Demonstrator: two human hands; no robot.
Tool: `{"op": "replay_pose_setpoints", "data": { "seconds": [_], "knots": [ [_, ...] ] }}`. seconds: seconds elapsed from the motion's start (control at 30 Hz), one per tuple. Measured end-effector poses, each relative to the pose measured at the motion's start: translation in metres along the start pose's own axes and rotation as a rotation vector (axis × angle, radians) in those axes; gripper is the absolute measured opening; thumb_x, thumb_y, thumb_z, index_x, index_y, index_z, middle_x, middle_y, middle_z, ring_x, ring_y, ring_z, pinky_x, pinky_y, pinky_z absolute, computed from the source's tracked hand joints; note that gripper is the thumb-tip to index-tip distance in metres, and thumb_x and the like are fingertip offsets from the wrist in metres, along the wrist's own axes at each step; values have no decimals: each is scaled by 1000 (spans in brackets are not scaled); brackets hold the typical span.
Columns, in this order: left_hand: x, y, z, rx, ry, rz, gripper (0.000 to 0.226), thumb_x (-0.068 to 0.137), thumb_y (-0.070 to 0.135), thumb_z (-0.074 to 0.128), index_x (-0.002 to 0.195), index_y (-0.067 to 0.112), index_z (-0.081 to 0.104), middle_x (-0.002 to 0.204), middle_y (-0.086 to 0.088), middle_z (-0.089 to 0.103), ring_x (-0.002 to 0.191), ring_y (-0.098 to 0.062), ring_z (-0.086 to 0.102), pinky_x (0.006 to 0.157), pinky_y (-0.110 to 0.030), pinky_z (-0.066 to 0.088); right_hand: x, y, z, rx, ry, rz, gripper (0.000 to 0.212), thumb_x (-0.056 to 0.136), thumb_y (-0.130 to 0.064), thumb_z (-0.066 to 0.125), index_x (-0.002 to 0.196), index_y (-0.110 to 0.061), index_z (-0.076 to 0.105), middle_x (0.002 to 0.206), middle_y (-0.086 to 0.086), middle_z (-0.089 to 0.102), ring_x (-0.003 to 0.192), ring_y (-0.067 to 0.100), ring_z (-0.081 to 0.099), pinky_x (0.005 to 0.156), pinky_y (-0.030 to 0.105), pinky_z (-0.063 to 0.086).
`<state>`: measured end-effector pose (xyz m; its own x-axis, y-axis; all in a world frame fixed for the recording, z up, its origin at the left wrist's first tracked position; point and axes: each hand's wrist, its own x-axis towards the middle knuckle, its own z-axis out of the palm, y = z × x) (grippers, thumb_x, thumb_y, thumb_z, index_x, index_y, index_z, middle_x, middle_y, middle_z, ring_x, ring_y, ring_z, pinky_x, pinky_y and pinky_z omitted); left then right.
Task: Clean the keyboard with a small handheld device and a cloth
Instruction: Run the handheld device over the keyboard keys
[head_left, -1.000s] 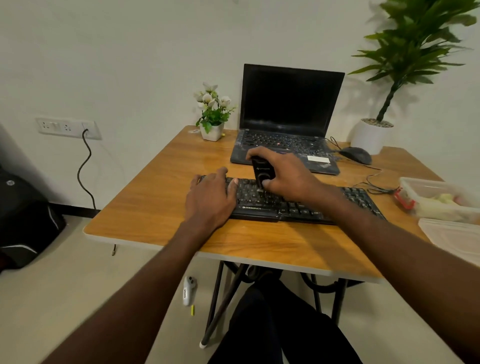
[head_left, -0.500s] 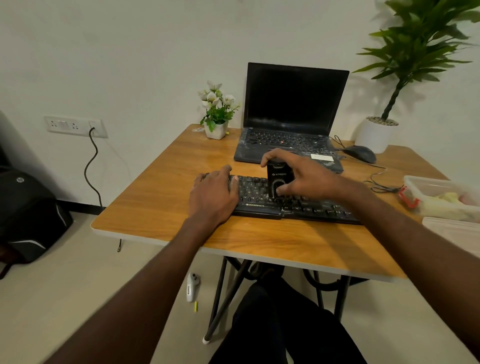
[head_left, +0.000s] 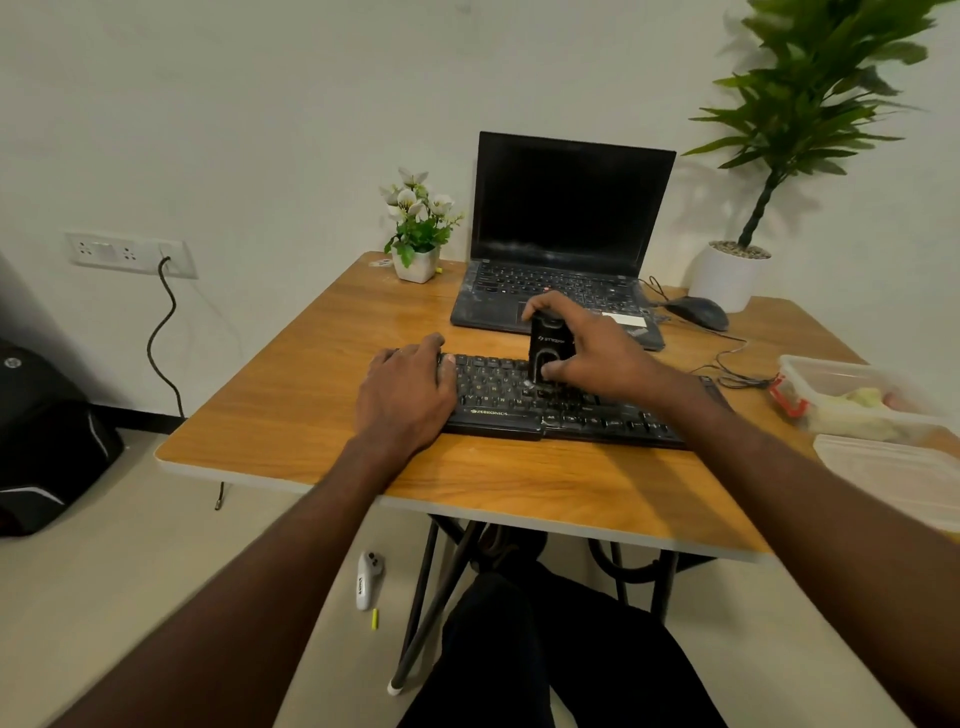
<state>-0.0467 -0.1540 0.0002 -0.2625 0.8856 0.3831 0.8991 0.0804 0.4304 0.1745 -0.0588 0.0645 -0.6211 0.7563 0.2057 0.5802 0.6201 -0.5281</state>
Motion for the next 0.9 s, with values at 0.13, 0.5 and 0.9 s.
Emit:
{"op": "replay_pose_setpoints", "data": {
  "seconds": [0.13,0.5,0.9],
  "knots": [
    [3,-2,4,2,8,8,43,114,37,34,144,15,57,130,-10,72,120,-29,60,113,-46,37,10,-14,-12,-227,-97,34,67,85,-4,74,129,-45,44,122,7,55,95,22,62,69,39,63],
    [6,-8,11,-12,14,3,46,113,43,35,144,18,57,127,-9,72,115,-32,63,96,-47,48,-4,-5,-34,-252,-125,98,67,87,0,71,135,-37,44,118,4,51,86,12,55,57,22,50],
    [8,-9,12,0,23,10,45,113,42,35,145,18,57,127,-9,72,115,-31,63,96,-46,48,-23,14,-36,133,-187,21,65,87,-1,74,131,-41,49,131,2,47,112,24,60,71,35,64]
  ]
}}
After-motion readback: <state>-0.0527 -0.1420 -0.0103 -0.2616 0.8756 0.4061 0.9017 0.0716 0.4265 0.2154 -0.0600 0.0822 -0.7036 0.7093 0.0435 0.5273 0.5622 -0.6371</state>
